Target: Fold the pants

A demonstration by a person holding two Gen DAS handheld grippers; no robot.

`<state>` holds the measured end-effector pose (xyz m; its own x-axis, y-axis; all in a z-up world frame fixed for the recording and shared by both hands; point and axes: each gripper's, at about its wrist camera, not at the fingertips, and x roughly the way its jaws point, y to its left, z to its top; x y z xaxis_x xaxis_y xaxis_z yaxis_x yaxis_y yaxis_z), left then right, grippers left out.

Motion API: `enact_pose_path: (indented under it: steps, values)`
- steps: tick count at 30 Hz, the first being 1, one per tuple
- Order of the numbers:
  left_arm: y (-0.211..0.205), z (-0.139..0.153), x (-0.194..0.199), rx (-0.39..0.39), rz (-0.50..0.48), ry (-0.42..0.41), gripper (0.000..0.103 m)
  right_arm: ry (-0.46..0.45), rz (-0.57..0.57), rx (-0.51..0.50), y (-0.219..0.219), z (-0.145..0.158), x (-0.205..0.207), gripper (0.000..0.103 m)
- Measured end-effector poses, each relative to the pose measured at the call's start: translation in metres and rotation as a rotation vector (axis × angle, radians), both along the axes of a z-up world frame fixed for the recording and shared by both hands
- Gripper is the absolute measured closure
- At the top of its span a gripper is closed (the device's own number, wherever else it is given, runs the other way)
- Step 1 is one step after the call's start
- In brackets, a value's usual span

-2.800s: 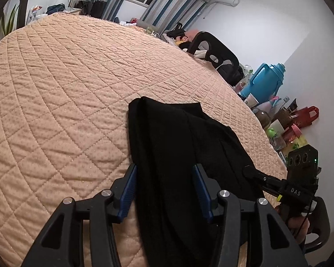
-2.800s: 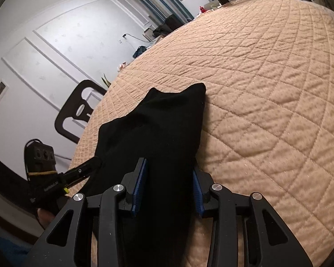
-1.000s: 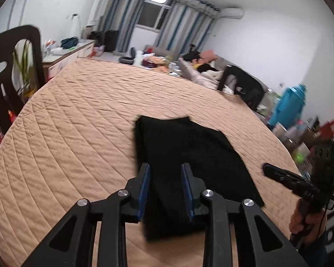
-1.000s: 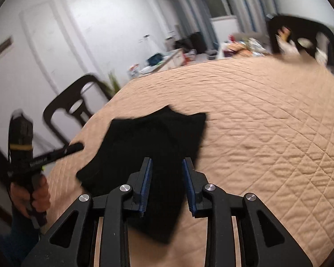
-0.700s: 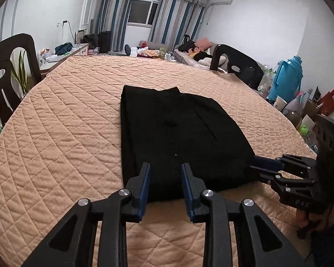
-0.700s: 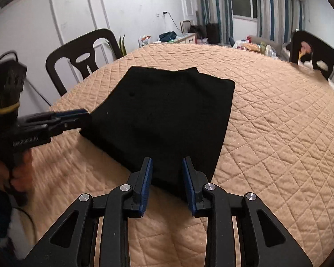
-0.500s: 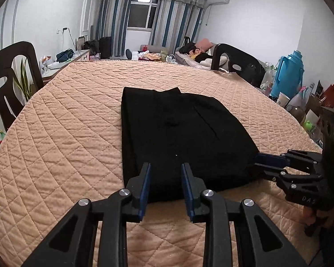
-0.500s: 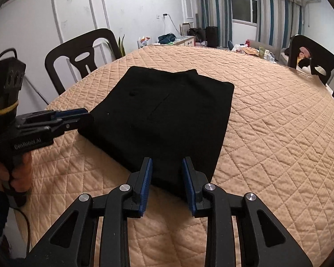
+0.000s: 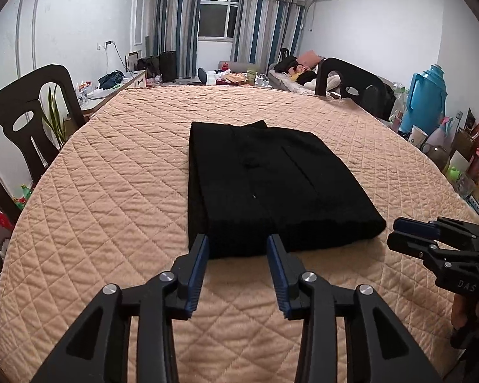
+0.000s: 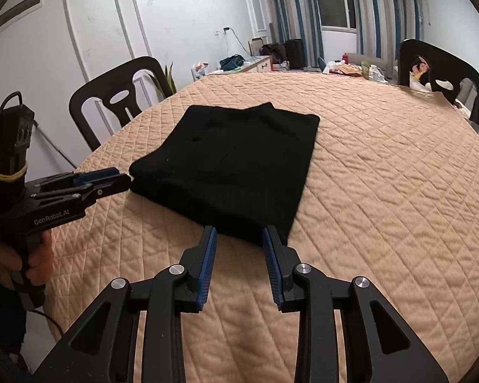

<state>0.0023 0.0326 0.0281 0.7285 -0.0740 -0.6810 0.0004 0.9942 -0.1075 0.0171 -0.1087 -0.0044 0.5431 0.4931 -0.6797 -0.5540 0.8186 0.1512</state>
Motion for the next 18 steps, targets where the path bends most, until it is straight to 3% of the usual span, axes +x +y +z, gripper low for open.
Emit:
enact_pose_path:
  steps: [12,18]
  values:
    - [-0.004,-0.008,-0.014,0.028,0.017,0.024,0.056,-0.02,-0.059,-0.084,-0.013,-0.01,-0.019,0.066]
    - [-0.006,0.001,-0.003,0.009,-0.001,-0.02,0.056,-0.057,-0.039,-0.042,-0.005,-0.001,-0.014,0.066]
